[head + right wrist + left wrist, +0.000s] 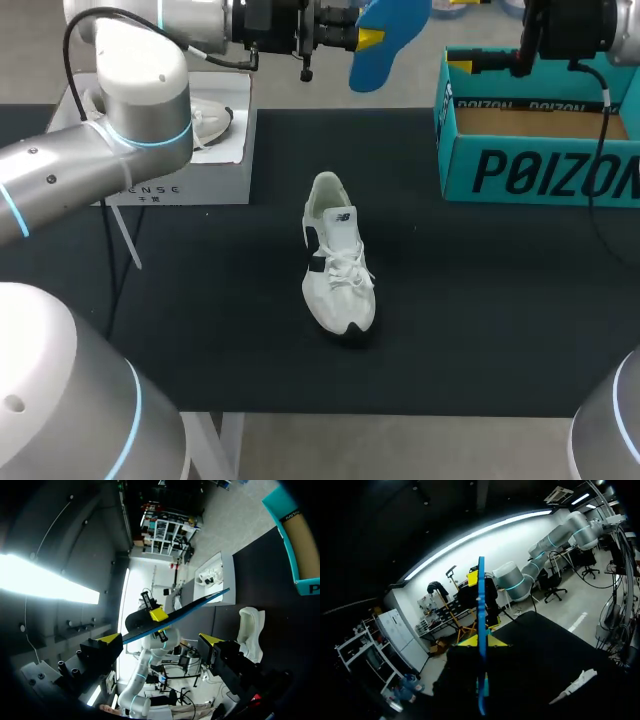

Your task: Take the shoe out of the shoebox, open the shoe tongue, remove and reinsert the insole, then place the shoe into the shoebox

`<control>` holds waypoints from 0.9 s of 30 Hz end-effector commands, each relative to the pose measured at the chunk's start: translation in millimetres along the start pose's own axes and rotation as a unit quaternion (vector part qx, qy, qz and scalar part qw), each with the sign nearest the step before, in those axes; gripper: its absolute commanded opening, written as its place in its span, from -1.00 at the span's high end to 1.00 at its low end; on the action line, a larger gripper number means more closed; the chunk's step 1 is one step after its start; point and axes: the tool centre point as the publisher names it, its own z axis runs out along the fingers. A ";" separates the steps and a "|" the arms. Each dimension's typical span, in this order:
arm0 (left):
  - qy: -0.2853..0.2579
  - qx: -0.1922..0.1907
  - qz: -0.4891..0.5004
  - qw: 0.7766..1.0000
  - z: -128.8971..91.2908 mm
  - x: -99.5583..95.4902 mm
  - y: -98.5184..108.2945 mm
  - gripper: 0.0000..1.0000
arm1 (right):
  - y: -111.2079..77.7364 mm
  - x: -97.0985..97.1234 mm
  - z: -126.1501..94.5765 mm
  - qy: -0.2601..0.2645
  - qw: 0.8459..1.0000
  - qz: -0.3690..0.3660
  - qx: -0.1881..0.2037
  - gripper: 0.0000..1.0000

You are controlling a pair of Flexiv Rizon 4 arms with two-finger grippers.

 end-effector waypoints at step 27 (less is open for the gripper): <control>0.009 -0.083 0.468 0.880 -1.8 6.5 -15.8 1.00 | 0.9 -0.7 2.0 0.000 1.000 0.000 0.000 -1.00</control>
